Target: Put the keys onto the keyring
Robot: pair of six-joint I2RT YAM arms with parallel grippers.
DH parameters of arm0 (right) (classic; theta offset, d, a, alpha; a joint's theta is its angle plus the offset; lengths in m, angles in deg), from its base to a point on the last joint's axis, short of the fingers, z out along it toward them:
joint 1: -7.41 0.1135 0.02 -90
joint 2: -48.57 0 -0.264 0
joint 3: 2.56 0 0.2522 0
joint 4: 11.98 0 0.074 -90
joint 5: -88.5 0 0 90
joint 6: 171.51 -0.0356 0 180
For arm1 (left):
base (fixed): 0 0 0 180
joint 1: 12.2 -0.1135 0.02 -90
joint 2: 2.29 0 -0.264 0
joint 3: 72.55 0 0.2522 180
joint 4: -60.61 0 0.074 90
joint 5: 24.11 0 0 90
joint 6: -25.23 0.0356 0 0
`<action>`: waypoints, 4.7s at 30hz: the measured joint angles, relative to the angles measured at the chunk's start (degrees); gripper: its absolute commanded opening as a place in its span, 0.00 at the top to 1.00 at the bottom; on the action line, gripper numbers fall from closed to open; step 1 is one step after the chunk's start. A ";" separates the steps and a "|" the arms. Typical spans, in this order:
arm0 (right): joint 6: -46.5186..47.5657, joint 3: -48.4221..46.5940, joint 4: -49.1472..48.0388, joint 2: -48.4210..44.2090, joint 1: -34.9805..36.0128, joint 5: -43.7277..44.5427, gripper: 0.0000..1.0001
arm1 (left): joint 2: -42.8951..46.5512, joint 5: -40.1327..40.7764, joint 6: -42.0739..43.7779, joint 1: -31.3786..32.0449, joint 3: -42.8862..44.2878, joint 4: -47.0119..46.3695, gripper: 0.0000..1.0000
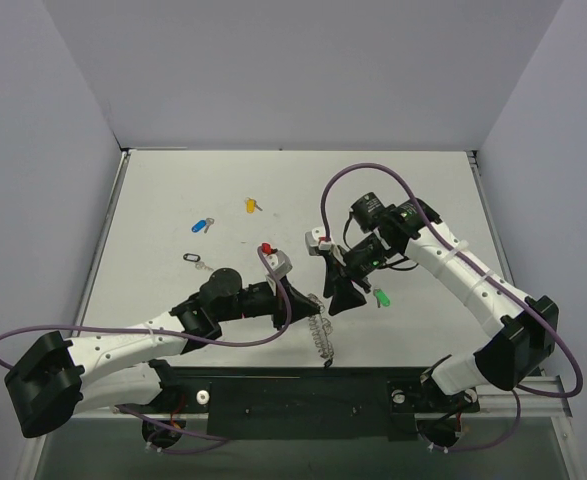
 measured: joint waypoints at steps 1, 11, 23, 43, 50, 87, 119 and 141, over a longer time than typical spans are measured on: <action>-0.24 0.00 -0.37 0.02 0.00 0.09 0.59 | 0.00 -0.09 0.04 0.00 0.09 0.00 1.00; -1.64 0.07 -2.27 0.20 0.79 0.09 0.70 | 0.00 -0.50 -0.11 0.00 0.09 -0.83 1.00; -1.70 1.11 -2.67 0.20 1.07 0.07 0.89 | 0.02 -0.11 -1.03 0.00 0.09 -2.64 1.00; -2.43 1.16 -3.30 1.09 1.16 0.11 1.00 | 0.20 0.50 -1.55 0.02 -0.42 -3.65 1.00; -4.13 1.16 -3.52 1.09 -0.09 -1.46 1.00 | 0.37 0.94 -3.04 0.00 -2.01 -7.19 0.87; -9.07 2.97 -6.54 0.70 -3.85 -6.56 1.00 | -2.54 2.78 -8.50 -0.22 -5.66 -18.91 0.71; -9.53 3.26 -7.76 0.70 -3.87 -7.02 1.00 | -2.54 4.37 -9.05 -0.20 -6.62 -20.15 1.00; -8.41 11.37 -8.15 -12.92 -18.08 -4.55 0.46 | 11.28 -2.71 16.90 -0.20 -3.63 0.39 1.00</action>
